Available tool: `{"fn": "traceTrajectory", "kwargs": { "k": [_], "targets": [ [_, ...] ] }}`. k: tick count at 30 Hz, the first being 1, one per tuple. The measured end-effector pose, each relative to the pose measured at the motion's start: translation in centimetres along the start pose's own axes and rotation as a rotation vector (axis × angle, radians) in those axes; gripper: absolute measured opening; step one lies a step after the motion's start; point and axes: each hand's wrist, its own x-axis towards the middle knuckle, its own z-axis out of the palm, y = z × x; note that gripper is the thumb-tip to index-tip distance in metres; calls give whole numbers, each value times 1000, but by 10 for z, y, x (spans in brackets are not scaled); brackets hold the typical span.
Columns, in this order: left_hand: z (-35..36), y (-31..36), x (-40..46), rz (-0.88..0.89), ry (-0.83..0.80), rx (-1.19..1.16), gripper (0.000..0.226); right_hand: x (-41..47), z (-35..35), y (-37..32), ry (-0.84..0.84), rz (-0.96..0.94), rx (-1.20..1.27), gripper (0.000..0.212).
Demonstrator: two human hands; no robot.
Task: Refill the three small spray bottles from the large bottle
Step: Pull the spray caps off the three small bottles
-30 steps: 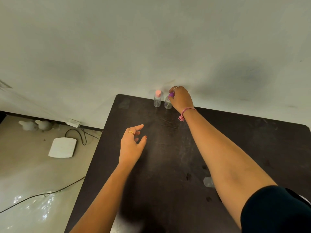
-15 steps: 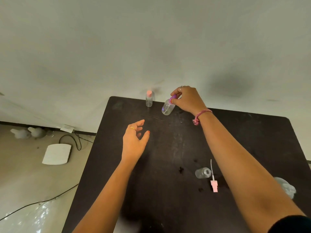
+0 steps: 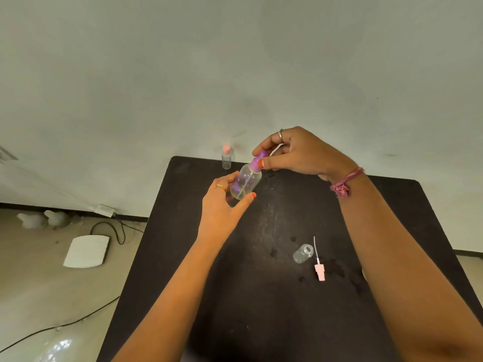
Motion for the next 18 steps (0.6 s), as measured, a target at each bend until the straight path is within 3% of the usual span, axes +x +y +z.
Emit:
{"fn": "traceTrajectory", "kwargs": {
  "k": [7,18],
  "targets": [
    [-16,20,-25,33,72,-10,56,-21,4,-20,-25,-8,-262,34],
    [-25,38,-46,-18,15,-1,58,-48,0,-32,-99,-101,-395,23]
  ]
}}
